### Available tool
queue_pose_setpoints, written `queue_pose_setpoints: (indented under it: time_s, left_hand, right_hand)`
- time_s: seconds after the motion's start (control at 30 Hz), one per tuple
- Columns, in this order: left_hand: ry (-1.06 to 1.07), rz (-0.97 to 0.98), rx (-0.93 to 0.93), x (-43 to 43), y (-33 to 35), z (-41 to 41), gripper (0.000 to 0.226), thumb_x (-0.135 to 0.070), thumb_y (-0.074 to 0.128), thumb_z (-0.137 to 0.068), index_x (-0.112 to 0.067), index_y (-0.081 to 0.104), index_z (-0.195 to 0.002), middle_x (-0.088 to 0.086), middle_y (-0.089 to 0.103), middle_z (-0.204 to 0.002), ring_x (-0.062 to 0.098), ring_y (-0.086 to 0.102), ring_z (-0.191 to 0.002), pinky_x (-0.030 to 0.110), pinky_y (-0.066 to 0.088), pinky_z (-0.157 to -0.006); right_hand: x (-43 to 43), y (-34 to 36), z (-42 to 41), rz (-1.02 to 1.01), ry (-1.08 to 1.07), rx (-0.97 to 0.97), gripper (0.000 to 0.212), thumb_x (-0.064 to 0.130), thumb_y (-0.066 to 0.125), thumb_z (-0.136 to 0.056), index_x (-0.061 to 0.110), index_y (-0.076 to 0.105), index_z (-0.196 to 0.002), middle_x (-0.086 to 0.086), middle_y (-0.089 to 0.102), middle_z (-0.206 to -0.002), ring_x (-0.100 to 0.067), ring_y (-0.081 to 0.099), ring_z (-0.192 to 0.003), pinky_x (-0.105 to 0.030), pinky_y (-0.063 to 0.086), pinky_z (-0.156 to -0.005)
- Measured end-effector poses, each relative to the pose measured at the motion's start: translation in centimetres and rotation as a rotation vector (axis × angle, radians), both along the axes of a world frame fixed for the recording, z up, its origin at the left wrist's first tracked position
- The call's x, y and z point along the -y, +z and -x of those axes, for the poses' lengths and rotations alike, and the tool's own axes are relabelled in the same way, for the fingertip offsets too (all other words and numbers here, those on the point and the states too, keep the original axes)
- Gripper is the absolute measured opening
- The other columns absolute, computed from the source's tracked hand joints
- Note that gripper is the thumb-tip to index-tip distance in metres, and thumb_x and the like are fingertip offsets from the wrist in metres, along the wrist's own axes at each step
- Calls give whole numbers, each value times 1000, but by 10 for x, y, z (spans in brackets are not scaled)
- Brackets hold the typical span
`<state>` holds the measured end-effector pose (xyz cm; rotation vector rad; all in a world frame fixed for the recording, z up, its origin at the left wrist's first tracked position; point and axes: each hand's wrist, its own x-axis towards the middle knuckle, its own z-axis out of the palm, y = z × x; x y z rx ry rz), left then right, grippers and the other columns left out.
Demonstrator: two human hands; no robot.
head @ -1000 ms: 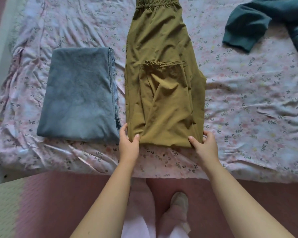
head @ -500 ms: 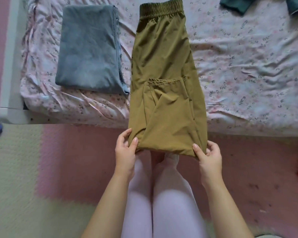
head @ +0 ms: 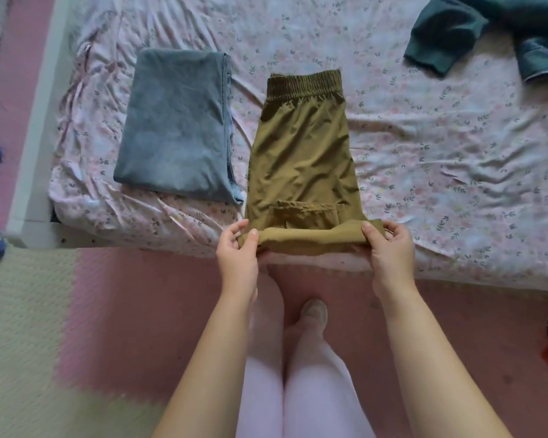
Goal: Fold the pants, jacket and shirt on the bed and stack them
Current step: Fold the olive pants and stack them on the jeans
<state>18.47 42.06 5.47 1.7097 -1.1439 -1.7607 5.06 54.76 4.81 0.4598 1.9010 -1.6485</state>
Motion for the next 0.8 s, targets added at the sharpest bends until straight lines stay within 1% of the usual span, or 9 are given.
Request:
queue_pose_setpoints:
  time_s: [0.07,0.13,0.23,0.37,0.5,0.6,0.7,0.73,0.8]
  left_hand:
    - [-8,-7,-17,27,-10,26,13,-3,50,-92,-14,54,-96,7,55,-95,11,58,-78,30,56,-66]
    - [-22,-22,-12,54,-22,51,14,-4,50,-92,-16,54,-87,6,56,-91,13,60,-76,25,56,-63]
    - [-35,-51,-17,90,-38,88,17,-4,49,-93,-15,52,-80,6,55,-84,19,63,-76,23,56,-63]
    - [-69,-74,-11,134,-57,126,16,-5,49,-93,-13,52,-80,8,57,-88,19,65,-79,27,55,-73]
    - [-52,-110,-69,172,-69,166,17,-4,47,-93,-13,49,-79,6,59,-82,17,65,-75,27,54,-74]
    - [-99,-77,-83,195,-75,192,16,-6,48,-93,-14,50,-80,5,59,-82,13,65,-72,21,53,-67]
    - [-178,-30,-108,214,-83,209,14,-9,46,-95,-16,49,-83,4,59,-84,9,65,-69,19,52,-64]
    - [-200,-19,-121,218,-85,213,13,-10,44,-96,-17,48,-85,2,59,-84,7,64,-70,20,50,-67]
    - [-253,14,-128,222,-92,214,7,-14,45,-96,-19,48,-94,-2,57,-86,7,62,-77,23,48,-71]
  right_hand:
    - [25,-13,25,28,-34,41,24,6,57,-89,5,44,-109,-5,57,-91,-11,58,-80,-17,54,-56]
    - [51,-28,51,28,-78,82,27,7,58,-88,2,46,-111,-10,54,-100,-11,57,-81,-21,56,-58]
    - [89,-50,88,44,-130,123,25,5,58,-88,0,48,-110,-14,50,-104,-12,56,-79,-20,55,-53]
    - [133,-64,133,60,-122,121,19,5,57,-88,1,49,-105,-9,52,-91,-13,55,-79,-20,55,-52]
    - [174,-71,170,82,-179,135,10,3,57,-88,2,51,-96,-9,53,-88,-15,56,-80,-21,55,-51]
    - [199,-73,192,103,-239,163,7,1,57,-87,1,53,-93,-9,53,-87,-16,57,-80,-23,57,-54]
    - [213,-80,209,146,-303,175,5,1,57,-87,2,52,-85,-13,56,-95,-19,60,-82,-24,57,-56]
    - [216,-85,213,177,-298,166,4,1,56,-88,1,53,-90,-15,57,-99,-20,62,-84,-23,57,-56]
    - [216,-95,215,190,-202,128,26,8,54,-91,-2,48,-114,-14,61,-100,-17,67,-79,-21,55,-58]
